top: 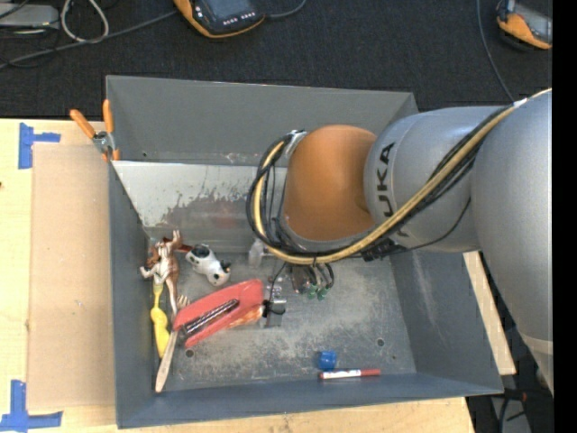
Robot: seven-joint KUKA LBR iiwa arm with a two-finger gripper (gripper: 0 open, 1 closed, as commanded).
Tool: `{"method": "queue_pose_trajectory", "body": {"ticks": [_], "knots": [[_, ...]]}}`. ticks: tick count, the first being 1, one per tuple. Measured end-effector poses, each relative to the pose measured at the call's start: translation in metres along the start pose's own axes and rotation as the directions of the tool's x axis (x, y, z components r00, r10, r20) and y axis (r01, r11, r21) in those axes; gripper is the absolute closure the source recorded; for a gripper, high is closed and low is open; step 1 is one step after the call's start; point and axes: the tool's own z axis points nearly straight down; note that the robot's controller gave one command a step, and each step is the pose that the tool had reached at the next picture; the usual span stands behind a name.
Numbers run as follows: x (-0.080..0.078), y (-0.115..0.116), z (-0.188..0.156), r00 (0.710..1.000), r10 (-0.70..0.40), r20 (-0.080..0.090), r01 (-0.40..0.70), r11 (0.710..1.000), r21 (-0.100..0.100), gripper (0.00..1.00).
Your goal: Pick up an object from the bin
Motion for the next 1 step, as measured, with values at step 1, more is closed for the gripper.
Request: {"method": "queue_pose_trajectory", "body": {"ticks": [1], "knots": [[-0.0020, -0.0004, -0.0038, 1.000, 0.003, 0.007, -0.003, 1.000, -0.001, 0.00]]}}
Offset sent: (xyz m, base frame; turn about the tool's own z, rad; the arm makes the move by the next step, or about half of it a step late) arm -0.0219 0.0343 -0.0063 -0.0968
